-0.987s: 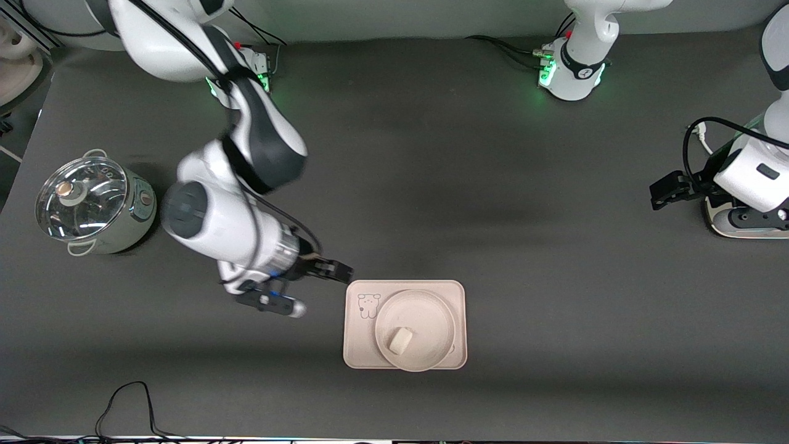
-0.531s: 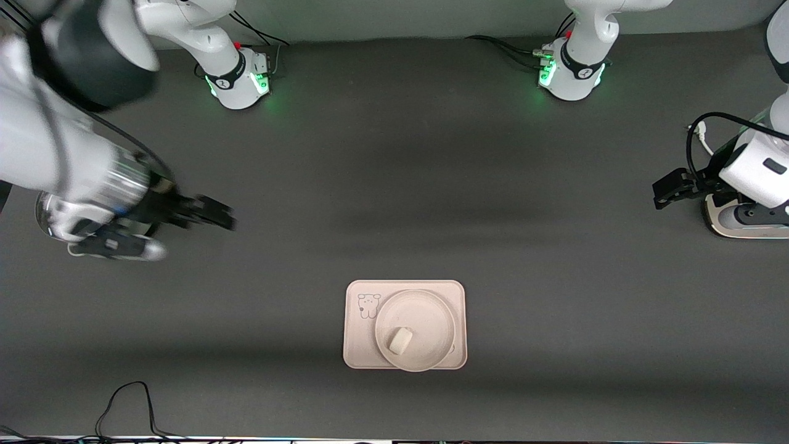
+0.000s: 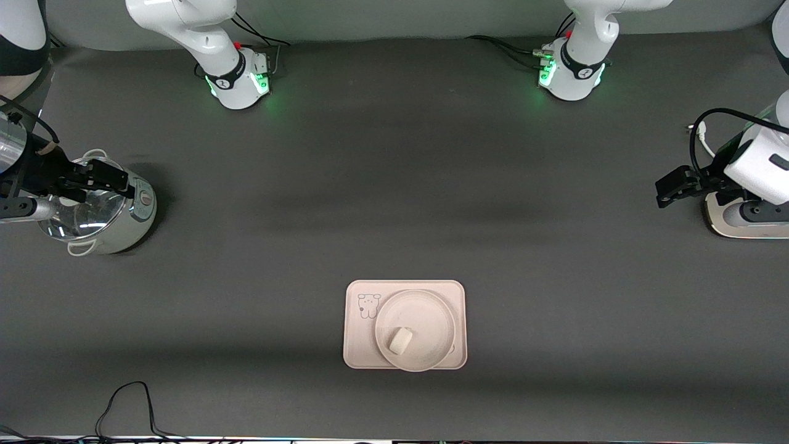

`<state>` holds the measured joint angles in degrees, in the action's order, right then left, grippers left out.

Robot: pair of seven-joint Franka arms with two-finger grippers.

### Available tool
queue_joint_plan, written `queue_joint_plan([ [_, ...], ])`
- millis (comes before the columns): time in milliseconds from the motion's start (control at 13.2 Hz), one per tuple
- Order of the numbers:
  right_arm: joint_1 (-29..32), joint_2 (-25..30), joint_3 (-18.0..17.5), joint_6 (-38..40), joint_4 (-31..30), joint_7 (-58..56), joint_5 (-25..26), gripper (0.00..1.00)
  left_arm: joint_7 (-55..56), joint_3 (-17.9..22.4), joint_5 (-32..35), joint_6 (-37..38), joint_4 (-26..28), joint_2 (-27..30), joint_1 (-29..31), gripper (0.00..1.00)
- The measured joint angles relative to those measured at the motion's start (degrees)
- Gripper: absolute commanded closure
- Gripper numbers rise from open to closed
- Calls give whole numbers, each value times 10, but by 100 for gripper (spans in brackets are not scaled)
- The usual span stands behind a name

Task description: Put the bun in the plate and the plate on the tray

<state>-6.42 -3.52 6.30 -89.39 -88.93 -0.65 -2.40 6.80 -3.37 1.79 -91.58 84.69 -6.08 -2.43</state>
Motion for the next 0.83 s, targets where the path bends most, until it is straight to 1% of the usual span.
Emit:
queue_joint_plan([
  [228,0,4,0,0,-2,0,17,0,0,0,0,9,-3,0,0,0],
  [835,33,5,-1,0,-3,-1,20,0,0,0,0,11,-8,0,0,0],
])
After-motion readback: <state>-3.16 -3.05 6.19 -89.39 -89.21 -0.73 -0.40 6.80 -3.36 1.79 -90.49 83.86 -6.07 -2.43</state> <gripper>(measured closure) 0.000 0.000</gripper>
